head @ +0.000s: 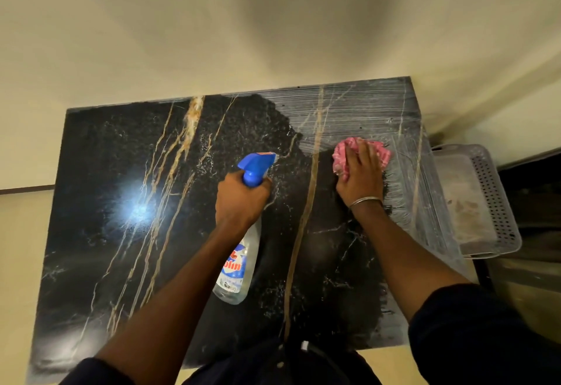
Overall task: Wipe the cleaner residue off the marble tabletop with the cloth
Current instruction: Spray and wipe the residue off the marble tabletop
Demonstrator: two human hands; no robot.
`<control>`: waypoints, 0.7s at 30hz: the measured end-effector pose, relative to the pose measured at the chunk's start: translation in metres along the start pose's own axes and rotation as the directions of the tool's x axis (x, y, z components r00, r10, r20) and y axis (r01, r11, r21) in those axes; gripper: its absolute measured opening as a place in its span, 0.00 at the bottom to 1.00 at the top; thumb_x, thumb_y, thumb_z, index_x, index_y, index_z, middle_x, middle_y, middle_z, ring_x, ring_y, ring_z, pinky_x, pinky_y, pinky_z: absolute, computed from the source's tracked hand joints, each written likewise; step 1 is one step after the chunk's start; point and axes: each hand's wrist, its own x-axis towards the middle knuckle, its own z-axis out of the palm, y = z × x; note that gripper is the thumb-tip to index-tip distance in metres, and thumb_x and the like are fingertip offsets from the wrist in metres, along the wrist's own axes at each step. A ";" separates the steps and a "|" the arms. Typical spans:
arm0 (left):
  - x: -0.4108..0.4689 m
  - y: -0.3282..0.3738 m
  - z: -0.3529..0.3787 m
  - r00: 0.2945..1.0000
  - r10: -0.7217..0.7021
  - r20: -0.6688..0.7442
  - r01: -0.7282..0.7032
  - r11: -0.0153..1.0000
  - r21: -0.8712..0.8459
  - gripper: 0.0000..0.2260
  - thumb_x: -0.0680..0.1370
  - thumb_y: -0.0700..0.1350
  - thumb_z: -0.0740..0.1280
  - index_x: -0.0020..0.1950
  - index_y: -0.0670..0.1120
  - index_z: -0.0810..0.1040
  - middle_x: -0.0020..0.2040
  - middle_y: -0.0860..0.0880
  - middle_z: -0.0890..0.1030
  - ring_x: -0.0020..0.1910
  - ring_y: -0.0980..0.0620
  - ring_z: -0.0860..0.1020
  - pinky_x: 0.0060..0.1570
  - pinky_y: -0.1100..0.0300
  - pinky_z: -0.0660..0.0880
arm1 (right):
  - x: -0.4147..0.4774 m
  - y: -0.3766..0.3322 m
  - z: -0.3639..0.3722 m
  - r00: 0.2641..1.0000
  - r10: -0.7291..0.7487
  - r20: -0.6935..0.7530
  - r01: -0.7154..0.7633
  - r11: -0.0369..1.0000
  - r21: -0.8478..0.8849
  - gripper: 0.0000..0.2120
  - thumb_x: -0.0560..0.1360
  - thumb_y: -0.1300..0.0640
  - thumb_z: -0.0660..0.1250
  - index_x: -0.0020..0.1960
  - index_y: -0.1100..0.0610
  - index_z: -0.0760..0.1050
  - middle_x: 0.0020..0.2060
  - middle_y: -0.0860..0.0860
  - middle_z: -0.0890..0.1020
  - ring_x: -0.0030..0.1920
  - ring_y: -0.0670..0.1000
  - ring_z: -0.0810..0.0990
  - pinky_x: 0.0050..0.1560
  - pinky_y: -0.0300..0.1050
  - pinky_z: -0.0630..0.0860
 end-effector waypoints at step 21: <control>0.015 -0.014 -0.006 1.000 -0.022 0.008 0.022 1.000 -0.001 0.08 0.73 0.49 0.71 0.45 0.45 0.78 0.32 0.52 0.77 0.30 0.56 0.76 0.34 0.58 0.74 | 0.032 -0.006 0.000 0.997 -0.077 0.025 0.079 0.994 -0.071 0.34 0.71 0.56 0.63 0.76 0.55 0.58 0.76 0.59 0.59 0.76 0.62 0.54 0.76 0.60 0.52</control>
